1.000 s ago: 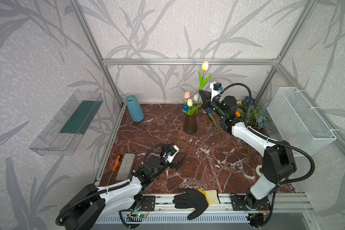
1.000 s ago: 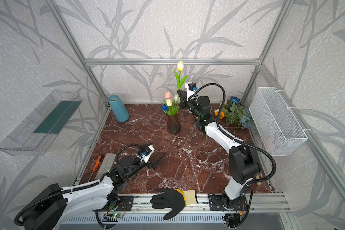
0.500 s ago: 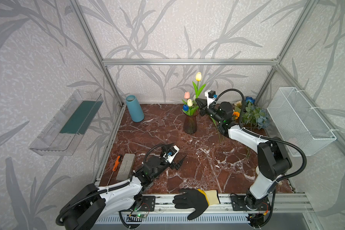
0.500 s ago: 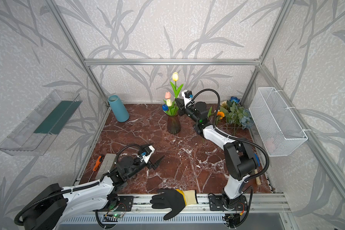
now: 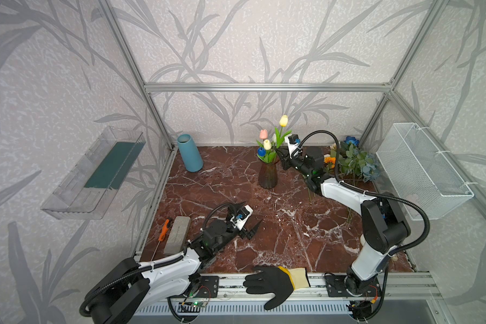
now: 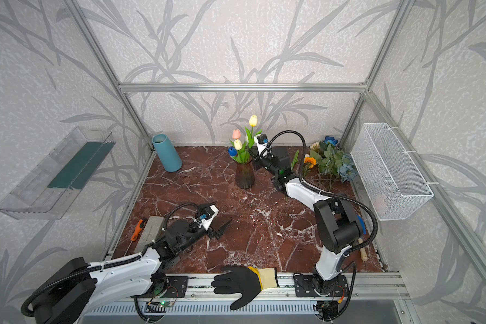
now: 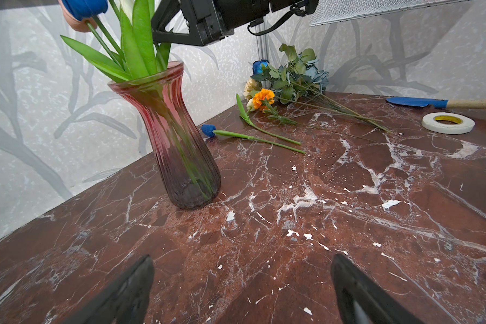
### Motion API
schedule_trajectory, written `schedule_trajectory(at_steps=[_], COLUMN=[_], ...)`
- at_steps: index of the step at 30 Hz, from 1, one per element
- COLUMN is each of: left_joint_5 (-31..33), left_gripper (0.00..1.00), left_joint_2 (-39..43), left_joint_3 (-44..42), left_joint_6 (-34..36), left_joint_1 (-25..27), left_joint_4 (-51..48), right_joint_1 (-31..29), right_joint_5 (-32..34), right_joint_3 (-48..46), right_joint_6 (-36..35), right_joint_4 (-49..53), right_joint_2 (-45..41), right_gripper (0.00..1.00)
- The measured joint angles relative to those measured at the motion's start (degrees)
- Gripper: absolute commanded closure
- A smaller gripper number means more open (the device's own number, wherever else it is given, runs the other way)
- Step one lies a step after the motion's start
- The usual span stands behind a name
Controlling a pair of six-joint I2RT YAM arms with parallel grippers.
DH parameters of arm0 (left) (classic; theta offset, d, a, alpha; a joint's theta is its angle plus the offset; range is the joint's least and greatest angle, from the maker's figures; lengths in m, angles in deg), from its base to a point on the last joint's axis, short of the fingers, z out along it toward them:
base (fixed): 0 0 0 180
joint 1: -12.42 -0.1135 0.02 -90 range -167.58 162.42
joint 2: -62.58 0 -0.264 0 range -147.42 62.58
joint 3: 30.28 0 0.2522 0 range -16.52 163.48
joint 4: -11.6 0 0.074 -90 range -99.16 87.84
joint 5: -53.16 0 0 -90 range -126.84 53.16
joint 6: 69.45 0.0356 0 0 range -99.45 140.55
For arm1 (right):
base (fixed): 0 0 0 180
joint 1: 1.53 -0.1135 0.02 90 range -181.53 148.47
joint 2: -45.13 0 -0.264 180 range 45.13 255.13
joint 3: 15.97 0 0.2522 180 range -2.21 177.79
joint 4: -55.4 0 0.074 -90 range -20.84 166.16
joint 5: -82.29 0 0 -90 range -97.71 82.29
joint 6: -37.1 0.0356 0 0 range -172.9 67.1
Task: Arrange the flowers into the vase
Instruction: 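Lower the blue tulip stem into the pink vase and open the right gripper, then move the right gripper back to the flower pile over another blue tulip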
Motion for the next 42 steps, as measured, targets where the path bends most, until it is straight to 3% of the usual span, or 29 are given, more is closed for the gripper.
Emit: schedule_trajectory(at_steps=[14,23,31,38,42], left_joint_5=[0.0,0.0,0.0,0.0,-0.1], left_gripper=[0.02,0.02,0.02,0.02,0.02], left_joint_2=[-0.4,-0.7,-0.7,-0.7,-0.7], left_joint_3=[0.0,0.0,0.0,0.0,0.0], left_joint_6=[0.0,0.0,0.0,0.0,0.0], left_joint_1=[0.0,0.1,0.1,0.2,0.2], left_joint_4=[-0.5,-0.8,-0.9,-1.0,-1.0], right_joint_1=[-3.9,-4.7,-4.1,4.0,10.4], right_joint_5=[4.1,6.8,10.7,12.6,11.6], right_joint_3=[9.7,7.6,-1.6,-0.9,5.6], right_joint_6=[-8.3,-10.5,-9.1,-2.5,1.7], right_joint_4=[18.0,21.7,20.3,25.2,34.0], right_joint_2=[-0.5,-6.2,-16.9,-17.0,-7.9], right_gripper=[0.66,0.6,0.54,0.62,0.63])
